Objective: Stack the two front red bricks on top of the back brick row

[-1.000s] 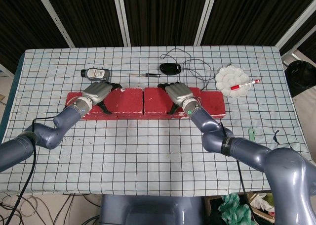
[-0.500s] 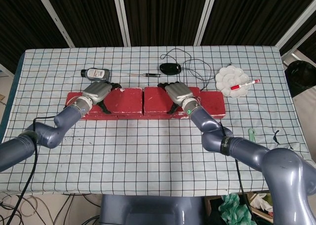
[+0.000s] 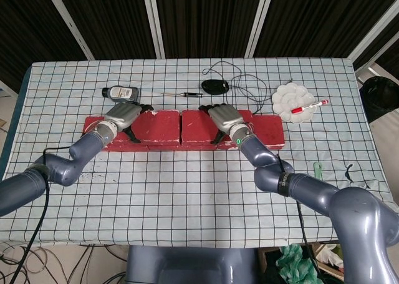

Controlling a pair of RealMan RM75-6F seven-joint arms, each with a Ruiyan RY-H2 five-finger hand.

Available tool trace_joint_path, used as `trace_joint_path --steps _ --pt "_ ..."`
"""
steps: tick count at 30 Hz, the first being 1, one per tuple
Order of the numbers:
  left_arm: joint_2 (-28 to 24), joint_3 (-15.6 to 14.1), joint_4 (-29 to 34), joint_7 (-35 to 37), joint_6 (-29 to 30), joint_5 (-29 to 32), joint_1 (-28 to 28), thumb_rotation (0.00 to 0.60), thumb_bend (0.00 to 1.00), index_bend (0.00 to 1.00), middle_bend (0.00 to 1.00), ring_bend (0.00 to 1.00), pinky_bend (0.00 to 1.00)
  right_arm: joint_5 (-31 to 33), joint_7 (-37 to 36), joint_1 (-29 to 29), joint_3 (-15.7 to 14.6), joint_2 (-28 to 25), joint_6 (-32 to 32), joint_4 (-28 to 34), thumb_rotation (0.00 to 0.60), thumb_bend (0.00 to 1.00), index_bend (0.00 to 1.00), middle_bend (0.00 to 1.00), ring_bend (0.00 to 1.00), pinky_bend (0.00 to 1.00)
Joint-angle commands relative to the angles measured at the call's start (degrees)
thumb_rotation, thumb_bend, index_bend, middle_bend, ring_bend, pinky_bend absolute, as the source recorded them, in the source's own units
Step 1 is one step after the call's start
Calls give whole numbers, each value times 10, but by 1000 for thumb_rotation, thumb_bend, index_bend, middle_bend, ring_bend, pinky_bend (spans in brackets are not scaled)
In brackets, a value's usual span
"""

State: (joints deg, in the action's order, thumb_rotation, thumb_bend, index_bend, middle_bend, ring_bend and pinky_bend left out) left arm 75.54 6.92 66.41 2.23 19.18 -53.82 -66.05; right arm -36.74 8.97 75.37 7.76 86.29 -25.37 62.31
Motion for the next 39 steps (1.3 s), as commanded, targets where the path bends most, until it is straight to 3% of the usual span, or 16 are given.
trace_joint_path --steps 1,39 --pt "1 -1 -1 0 -1 2 -2 600 104 129 194 82 180 -1 -1 0 0 1 0 -1 600 135 109 155 116 164" --pt "6 -25 -3 -16 2 44 -23 600 36 96 159 30 127 -11 -11 -4 2 -4 4 0 600 102 62 131 78 162"
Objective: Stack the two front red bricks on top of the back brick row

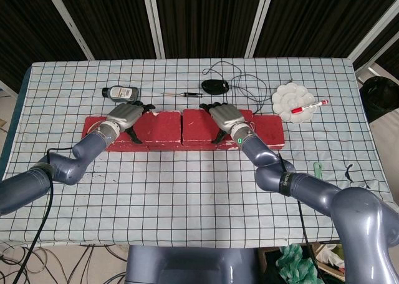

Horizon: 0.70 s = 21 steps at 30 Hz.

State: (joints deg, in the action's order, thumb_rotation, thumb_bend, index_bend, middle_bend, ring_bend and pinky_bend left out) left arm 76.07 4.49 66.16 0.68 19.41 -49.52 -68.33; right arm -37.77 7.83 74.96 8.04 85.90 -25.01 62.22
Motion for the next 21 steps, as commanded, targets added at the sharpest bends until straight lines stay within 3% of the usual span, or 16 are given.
trace_joint_path --steps 1,21 --pt "0 -2 -1 -1 0 2 -1 600 32 96 159 30 126 -1 0 0 -1 0 1 1 600 102 61 131 76 161" --pt "0 -11 1 -6 -3 18 -9 600 0 76 146 11 106 -1 -2 1 -3 6 4 -9 600 102 51 128 56 152"
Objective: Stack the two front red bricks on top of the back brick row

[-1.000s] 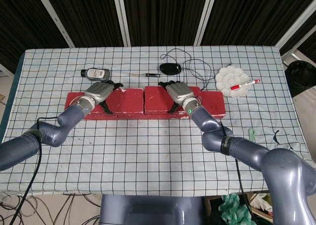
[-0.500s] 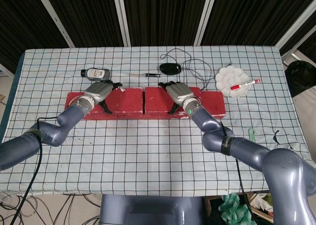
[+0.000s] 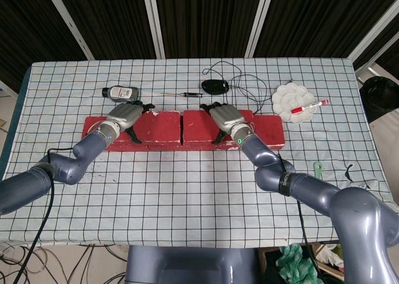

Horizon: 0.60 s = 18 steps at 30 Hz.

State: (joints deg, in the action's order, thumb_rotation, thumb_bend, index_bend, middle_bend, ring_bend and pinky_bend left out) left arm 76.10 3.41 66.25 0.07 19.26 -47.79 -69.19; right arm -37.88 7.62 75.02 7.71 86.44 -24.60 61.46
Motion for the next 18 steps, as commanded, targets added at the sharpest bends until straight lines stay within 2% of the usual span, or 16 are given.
trace_joint_path --steps 1,18 --pt "0 0 0 1 -2 2 -1 600 0 75 145 9 104 0 0 0 0 1 -1 -2 600 102 51 128 56 152" --pt "-1 -12 3 -2 -4 20 -11 600 0 60 140 7 104 -3 -3 -3 1 -4 -1 1 600 100 46 127 56 152"
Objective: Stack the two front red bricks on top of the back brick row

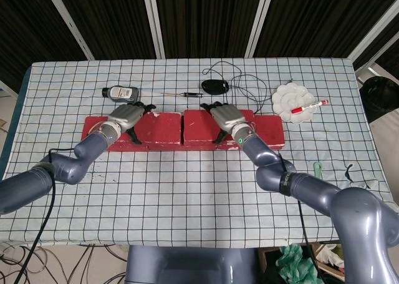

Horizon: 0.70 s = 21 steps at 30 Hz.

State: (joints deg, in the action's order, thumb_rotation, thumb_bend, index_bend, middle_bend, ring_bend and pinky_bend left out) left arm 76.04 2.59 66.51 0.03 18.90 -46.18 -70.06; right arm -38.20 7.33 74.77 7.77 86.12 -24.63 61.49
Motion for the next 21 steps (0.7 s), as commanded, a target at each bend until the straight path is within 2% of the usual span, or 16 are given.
trace_joint_path --steps 1,21 --pt "-1 -6 1 -4 0 7 -3 600 0 58 140 8 105 0 0 -1 0 -1 -1 1 600 100 46 127 56 152" --pt "-2 -45 7 -26 9 76 -34 600 0 47 136 2 94 -4 -2 -5 -1 -2 -2 0 600 97 45 126 56 152"
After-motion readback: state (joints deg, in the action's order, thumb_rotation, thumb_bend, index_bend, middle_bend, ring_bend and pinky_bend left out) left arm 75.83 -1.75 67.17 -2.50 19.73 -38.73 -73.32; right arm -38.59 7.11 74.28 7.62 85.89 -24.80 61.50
